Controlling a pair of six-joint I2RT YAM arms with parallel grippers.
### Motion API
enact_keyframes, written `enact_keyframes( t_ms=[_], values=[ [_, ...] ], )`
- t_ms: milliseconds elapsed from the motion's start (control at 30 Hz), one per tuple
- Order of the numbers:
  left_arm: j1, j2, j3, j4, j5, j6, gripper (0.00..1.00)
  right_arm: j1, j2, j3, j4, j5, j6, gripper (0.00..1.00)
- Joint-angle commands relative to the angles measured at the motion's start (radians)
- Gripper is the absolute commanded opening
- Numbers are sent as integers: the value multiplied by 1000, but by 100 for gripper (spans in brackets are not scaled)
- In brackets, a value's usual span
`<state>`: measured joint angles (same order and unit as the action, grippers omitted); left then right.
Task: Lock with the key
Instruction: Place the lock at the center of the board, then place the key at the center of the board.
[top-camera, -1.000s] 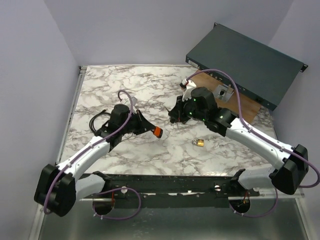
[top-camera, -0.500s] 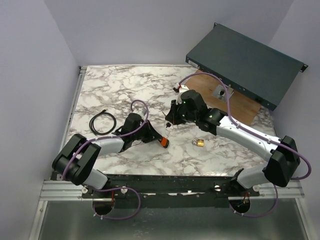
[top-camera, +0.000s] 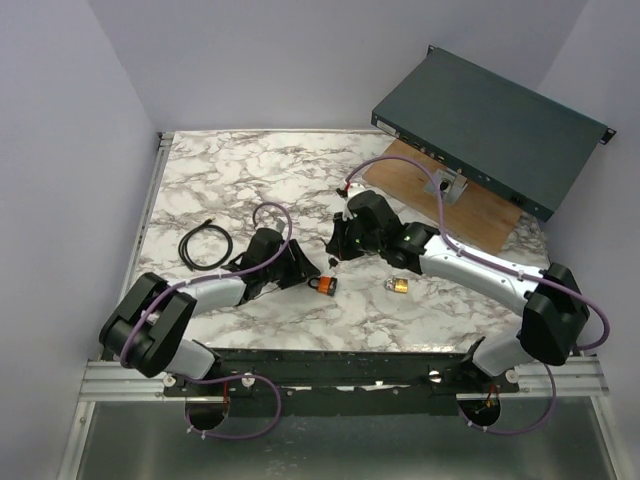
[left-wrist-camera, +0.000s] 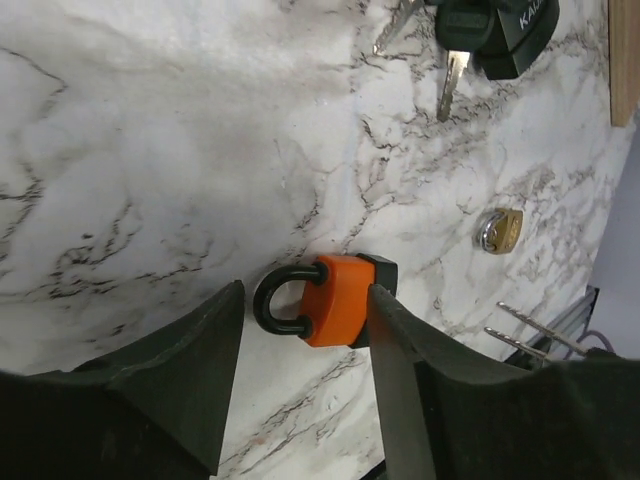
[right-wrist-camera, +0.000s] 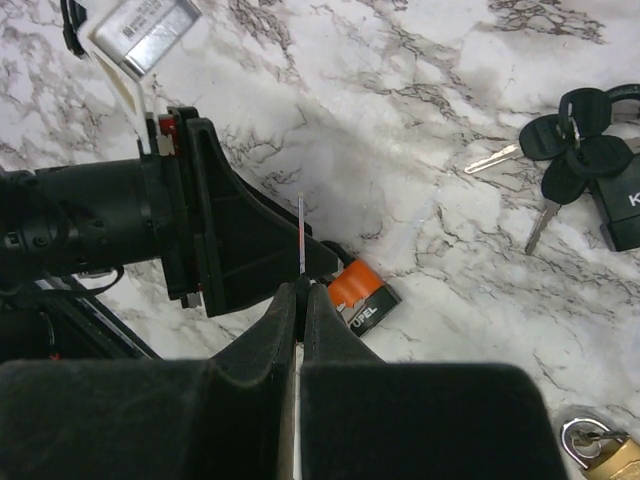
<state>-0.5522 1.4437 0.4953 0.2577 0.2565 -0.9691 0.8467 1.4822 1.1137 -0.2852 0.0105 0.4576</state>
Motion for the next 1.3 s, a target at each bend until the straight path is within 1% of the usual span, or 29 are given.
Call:
enact_keyframes(
  t_ms=[0,133,267,367,533,733,900,967,1067,1233,1267],
  values=[
    [-3,-118,52,-203,-178,30,55,32,37,-2,28,35,27,1],
    [5,-245,92,-383,-332,45,60,63,71,-5,41,52,48,1],
    [42,-352,111,-474,-385,81,64,83,115,-2,63,62,62,1],
    [68,-421,121,-514,-384,119,65,88,156,16,74,63,62,1],
    [77,-510,140,-566,-389,163,66,92,218,46,82,73,60,1],
    [78,-543,148,-581,-342,188,66,93,279,72,90,73,70,1],
    [78,-557,153,-582,-303,208,67,92,293,56,87,77,88,1],
    [77,-557,163,-584,-284,217,68,93,291,47,90,75,94,5],
    [77,-557,185,-591,-260,233,69,93,294,40,89,78,101,14],
    [77,-563,232,-616,-215,262,71,93,281,43,91,76,103,38],
    [77,-565,241,-622,-207,269,72,93,279,47,88,78,101,40]
  ],
)
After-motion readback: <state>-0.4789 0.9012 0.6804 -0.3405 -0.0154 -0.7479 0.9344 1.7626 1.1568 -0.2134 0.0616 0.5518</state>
